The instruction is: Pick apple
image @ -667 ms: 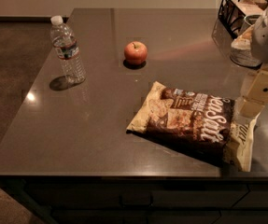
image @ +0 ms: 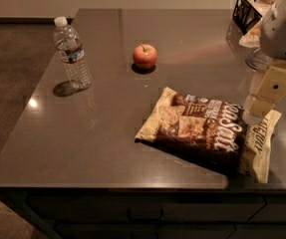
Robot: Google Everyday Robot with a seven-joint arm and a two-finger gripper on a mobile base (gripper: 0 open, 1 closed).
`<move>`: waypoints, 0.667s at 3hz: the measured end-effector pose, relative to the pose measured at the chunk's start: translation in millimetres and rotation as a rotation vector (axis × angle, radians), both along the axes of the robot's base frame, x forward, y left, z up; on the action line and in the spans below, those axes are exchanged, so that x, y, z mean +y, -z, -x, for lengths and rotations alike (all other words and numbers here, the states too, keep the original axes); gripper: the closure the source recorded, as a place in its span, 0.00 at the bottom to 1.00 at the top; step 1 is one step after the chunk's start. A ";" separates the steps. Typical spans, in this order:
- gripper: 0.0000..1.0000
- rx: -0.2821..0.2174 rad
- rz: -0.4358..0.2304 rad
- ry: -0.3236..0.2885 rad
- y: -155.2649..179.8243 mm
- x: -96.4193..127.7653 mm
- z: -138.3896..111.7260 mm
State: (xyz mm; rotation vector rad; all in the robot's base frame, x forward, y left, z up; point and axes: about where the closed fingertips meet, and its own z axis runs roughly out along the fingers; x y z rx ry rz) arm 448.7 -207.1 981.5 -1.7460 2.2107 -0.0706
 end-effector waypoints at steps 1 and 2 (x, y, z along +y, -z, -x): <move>0.00 0.020 -0.037 -0.021 -5.7 19.6 -25.3; 0.00 0.001 -0.098 -0.009 -14.0 39.6 -63.5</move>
Offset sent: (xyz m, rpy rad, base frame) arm 0.1060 0.0611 0.0231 0.1661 0.0035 -0.0083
